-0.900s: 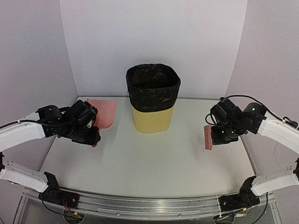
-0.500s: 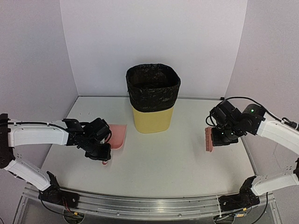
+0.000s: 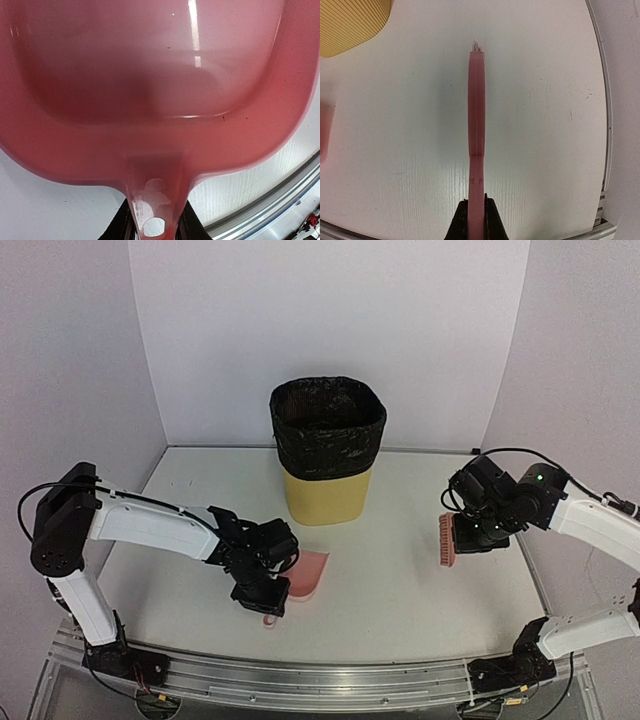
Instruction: Sweep away the paper scraps from the table
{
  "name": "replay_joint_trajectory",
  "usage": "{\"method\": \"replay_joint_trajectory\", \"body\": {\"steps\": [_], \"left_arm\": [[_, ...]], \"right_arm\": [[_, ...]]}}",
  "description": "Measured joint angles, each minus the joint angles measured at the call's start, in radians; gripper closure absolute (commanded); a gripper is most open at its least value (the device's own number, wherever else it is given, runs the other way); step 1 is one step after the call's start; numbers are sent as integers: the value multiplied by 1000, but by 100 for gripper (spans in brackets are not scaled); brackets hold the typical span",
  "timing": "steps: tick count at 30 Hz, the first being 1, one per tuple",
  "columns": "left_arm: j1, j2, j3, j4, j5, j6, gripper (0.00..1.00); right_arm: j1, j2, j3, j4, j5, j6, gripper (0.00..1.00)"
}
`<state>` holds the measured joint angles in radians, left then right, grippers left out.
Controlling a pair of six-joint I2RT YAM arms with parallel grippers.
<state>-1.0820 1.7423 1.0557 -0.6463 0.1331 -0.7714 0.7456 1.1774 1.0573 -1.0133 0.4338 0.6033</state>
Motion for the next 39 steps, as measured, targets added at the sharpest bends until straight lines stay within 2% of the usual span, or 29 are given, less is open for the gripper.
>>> {"method": "replay_joint_trajectory", "body": {"steps": [9,18,19,21,23,28,33,35,39], "left_arm": [[1,97,129,-39,14,-32,78],[-3,151,192,-90,-6,-27,54],[-4,152,195,-93,-7,-23,49],[-5,152,202,-98,-12,-16,14],[-6,152,210,-101,-16,-10,1],[-8,147,237,-104,-38,2,0],[-14,71,237,-107,-96,16,0],[-18,-12,211,-91,-145,13,0],[-15,-243,117,-96,-271,-27,0]], "right_arm": [[0,0,-9,0,-16,0,100],[0,-1,-12,2,-17,0,100],[0,-2,-13,2,-17,0,100],[0,-3,-14,3,-17,0,100],[0,-6,-16,3,-18,-1,100],[0,-10,-17,4,-49,-30,100],[10,1,-8,18,-156,-123,100],[52,30,19,25,-169,-168,100],[213,150,134,52,-146,-300,100]]}}
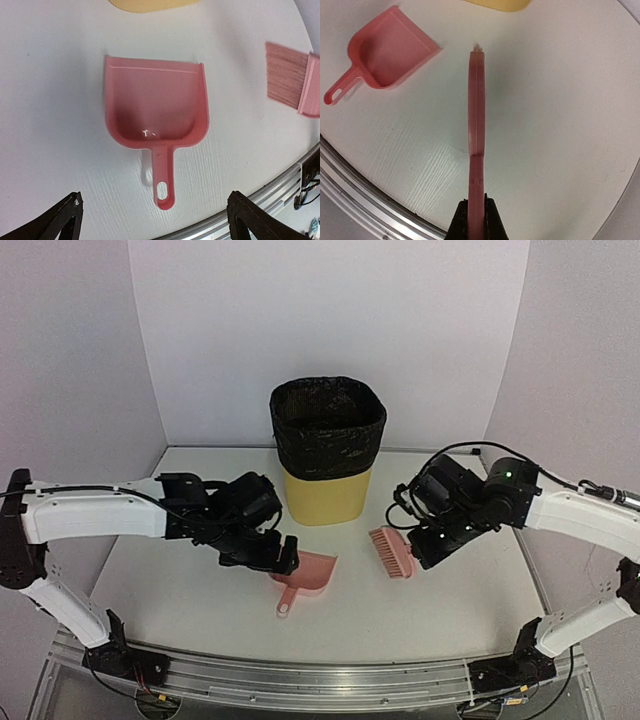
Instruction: Sweep away the paper scraps from the table
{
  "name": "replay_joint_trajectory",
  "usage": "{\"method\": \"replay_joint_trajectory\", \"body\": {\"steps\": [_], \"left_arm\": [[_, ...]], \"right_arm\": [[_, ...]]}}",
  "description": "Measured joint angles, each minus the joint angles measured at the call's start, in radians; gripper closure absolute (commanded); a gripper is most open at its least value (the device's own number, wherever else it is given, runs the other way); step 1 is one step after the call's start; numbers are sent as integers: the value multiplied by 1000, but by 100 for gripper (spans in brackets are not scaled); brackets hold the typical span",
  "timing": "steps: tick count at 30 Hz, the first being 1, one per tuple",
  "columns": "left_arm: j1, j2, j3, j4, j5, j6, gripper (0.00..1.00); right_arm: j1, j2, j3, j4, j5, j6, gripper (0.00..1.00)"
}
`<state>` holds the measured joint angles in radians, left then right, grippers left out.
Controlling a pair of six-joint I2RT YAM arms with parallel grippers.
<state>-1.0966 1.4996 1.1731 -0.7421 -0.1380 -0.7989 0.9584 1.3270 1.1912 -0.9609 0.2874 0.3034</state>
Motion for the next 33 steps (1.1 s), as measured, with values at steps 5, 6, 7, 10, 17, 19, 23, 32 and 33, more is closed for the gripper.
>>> {"method": "replay_joint_trajectory", "body": {"steps": [5,6,7,10,17,19,23,32,33], "left_arm": [[51,-215,-135,-40,-127,-95,0],[63,-250,-172,-51,-149,-121,0],[69,-281,-205,-61,-168,-144,0],[73,-370,-294,-77,-194,-208,0],[73,-542,-407,-92,-219,-304,0],[73,-555,-415,-94,-230,-322,0],[73,-557,-417,-98,-243,-341,0],[73,-548,-417,-122,-259,-355,0],[73,-545,-417,-123,-259,-355,0]], "right_arm": [[159,201,173,84,110,-262,100],[175,235,193,106,130,-321,100],[187,271,211,128,148,-382,100],[215,377,248,209,201,-571,100],[248,563,297,342,310,-884,100],[259,592,310,358,333,-938,100],[285,631,328,386,388,-998,100],[332,659,329,406,531,-1000,100],[333,659,328,411,541,-991,100]]}}
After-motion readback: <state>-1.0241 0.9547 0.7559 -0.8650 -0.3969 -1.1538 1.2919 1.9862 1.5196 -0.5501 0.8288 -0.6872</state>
